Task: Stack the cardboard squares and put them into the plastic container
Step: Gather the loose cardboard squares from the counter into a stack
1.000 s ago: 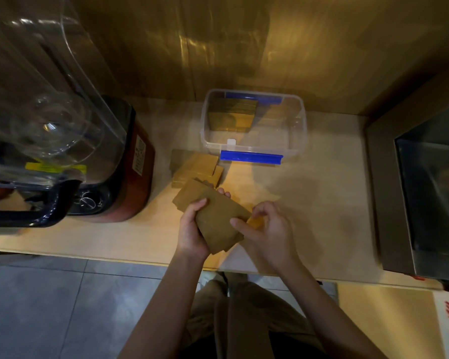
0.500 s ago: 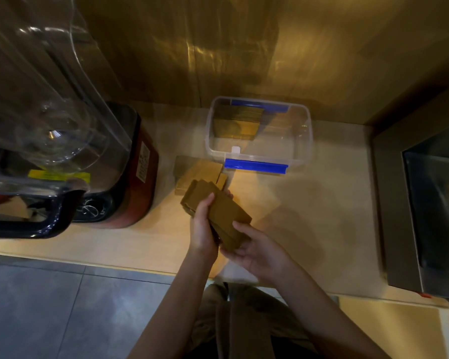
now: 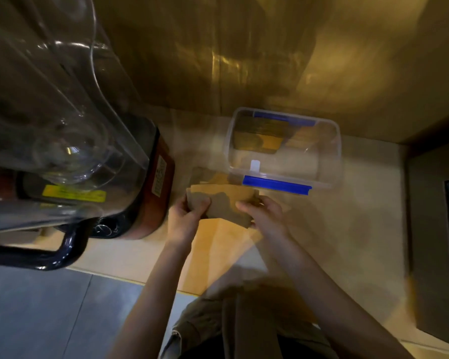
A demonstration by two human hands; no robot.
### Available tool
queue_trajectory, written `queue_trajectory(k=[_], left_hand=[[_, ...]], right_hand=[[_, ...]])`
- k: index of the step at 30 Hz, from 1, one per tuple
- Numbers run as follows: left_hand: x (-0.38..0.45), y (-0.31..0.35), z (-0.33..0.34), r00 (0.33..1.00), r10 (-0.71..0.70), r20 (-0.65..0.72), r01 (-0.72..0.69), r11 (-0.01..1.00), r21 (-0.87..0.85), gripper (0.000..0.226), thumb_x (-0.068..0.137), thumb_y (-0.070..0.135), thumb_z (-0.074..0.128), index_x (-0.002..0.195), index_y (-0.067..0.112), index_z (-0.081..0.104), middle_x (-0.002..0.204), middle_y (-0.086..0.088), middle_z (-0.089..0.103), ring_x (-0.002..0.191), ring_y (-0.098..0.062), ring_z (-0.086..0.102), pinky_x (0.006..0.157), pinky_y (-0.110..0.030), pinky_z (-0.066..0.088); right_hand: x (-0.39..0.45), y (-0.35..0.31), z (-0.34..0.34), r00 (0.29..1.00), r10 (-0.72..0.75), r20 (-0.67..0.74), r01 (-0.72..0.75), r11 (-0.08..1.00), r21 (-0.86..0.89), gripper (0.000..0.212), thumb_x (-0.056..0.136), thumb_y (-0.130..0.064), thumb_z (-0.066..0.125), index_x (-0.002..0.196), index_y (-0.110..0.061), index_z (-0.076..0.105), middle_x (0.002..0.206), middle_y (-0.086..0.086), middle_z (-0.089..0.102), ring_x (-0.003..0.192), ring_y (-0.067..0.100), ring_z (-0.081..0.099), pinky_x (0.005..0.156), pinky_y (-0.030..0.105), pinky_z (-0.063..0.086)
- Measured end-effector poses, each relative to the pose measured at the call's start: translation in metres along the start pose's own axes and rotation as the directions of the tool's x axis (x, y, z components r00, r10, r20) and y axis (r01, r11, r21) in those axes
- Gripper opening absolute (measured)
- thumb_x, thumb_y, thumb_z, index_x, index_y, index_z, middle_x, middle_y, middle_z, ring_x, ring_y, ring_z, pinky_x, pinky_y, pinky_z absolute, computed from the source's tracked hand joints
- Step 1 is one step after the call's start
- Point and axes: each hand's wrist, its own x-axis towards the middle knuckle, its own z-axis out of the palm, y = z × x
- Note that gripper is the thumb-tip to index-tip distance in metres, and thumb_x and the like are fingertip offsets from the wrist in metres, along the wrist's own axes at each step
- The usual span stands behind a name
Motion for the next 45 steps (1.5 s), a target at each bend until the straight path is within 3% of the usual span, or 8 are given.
queue_trajectory(k=[3,8,13,18,23,30,37,45], left_hand=[[0.019,0.001,0.005,0.991,0.075,-0.112,-0.043,0.964,0.263,0.030,0.080,0.016,0.065,0.106,0.003,0.058,0.100,-0.015,0.066,0.091,-0.029,0.062,0.081,-0.037,0.051],[0.045,0.003,0.010,0.989,0.019,-0.145,0.055,0.868,0.493,0.051,0.078,0.027,0.065,0.123,0.006,0.052,0.114,-0.019,0.064,0.106,-0.036,0.058,0.092,-0.044,0.048],[0.056,0.000,0.011,0.984,-0.085,-0.155,0.158,0.819,0.552,0.057,0.077,0.031,0.064,0.126,0.007,0.049,0.127,-0.020,0.052,0.112,-0.040,0.051,0.096,-0.045,0.045],[0.058,-0.003,0.009,0.982,-0.103,-0.158,0.176,0.806,0.565,0.060,0.077,0.035,0.064,0.128,0.007,0.047,0.129,-0.021,0.050,0.116,-0.039,0.049,0.098,-0.046,0.042],[0.057,0.000,0.008,0.979,-0.124,-0.160,0.191,0.829,0.526,0.067,0.079,0.030,0.064,0.137,0.010,0.037,0.138,-0.019,0.044,0.125,-0.036,0.043,0.104,-0.043,0.038],[0.062,0.001,0.004,0.976,-0.201,-0.085,0.217,0.855,0.471,0.087,0.054,0.056,0.065,0.131,0.026,0.041,0.130,-0.007,0.056,0.116,-0.030,0.054,0.100,-0.045,0.044],[0.064,0.004,0.003,0.982,-0.184,-0.050,0.182,0.830,0.527,0.078,0.060,0.043,0.073,0.128,0.018,0.046,0.125,-0.011,0.060,0.113,-0.031,0.056,0.097,-0.045,0.046],[0.062,0.004,-0.002,0.980,-0.199,-0.023,0.189,0.878,0.440,0.073,0.064,0.025,0.080,0.127,0.007,0.048,0.125,-0.016,0.059,0.115,-0.031,0.055,0.100,-0.044,0.045]], right_hand=[[0.018,0.005,0.017,0.994,-0.045,-0.104,0.032,0.991,-0.128,0.015,0.073,-0.017,0.072,0.083,-0.010,0.063,0.085,0.008,0.068,0.086,0.024,0.064,0.081,0.036,0.051],[0.039,0.011,0.032,0.981,-0.112,-0.158,0.073,0.968,-0.238,0.013,0.074,-0.021,0.070,0.081,-0.012,0.065,0.080,-0.002,0.066,0.071,0.005,0.058,0.069,0.017,0.046],[0.050,0.030,0.043,0.967,-0.109,-0.230,0.034,0.951,-0.308,0.021,0.068,-0.037,0.073,0.082,-0.025,0.063,0.094,0.001,0.070,0.099,0.023,0.060,0.094,0.046,0.048],[0.058,0.043,0.050,0.949,-0.123,-0.291,0.060,0.974,-0.216,0.040,0.053,-0.049,0.071,0.087,-0.034,0.057,0.097,-0.002,0.070,0.099,0.023,0.063,0.085,0.048,0.054],[0.052,0.037,0.049,0.938,-0.200,-0.281,0.138,0.964,-0.226,0.030,0.059,-0.041,0.074,0.083,-0.030,0.060,0.094,0.000,0.071,0.095,0.019,0.065,0.087,0.045,0.054],[0.048,0.030,0.037,0.984,-0.044,-0.172,0.030,0.996,-0.085,0.043,0.071,-0.024,0.076,0.105,-0.018,0.052,0.104,0.002,0.065,0.098,0.016,0.061,0.076,0.019,0.045],[0.050,0.027,0.038,0.994,0.003,-0.108,-0.009,0.998,-0.064,0.048,0.073,-0.013,0.073,0.115,-0.010,0.051,0.100,-0.002,0.061,0.093,0.012,0.056,0.067,0.009,0.039],[0.058,0.020,0.023,0.986,0.165,0.011,-0.165,0.986,0.020,0.027,0.070,-0.007,0.075,0.089,-0.020,0.060,0.092,-0.003,0.066,0.102,0.022,0.059,0.097,0.040,0.044]])
